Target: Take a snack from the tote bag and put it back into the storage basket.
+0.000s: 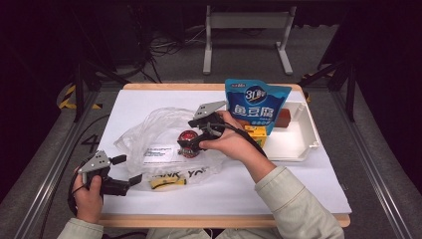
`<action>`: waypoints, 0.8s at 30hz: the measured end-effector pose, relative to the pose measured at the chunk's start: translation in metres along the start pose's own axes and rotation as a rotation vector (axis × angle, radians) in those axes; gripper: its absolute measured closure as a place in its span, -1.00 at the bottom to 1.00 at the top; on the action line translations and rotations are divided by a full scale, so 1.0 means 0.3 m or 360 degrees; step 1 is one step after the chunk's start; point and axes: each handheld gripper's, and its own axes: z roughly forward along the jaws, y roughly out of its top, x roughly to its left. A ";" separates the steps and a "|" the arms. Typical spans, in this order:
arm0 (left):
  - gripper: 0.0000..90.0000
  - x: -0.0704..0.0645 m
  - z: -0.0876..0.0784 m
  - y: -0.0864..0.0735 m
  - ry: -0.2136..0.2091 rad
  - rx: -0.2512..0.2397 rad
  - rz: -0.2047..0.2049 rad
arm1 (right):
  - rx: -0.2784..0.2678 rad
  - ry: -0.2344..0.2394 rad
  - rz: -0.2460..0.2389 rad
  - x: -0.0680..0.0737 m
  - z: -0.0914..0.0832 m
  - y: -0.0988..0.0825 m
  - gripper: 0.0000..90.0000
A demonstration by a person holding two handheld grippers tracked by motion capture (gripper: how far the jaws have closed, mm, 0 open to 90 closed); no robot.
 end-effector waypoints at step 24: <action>-0.93 0.003 -0.001 0.000 -0.0007 -0.0002 0.0005 | 0.0155 -0.0147 0.0037 -0.058 0.129 -0.092 -0.69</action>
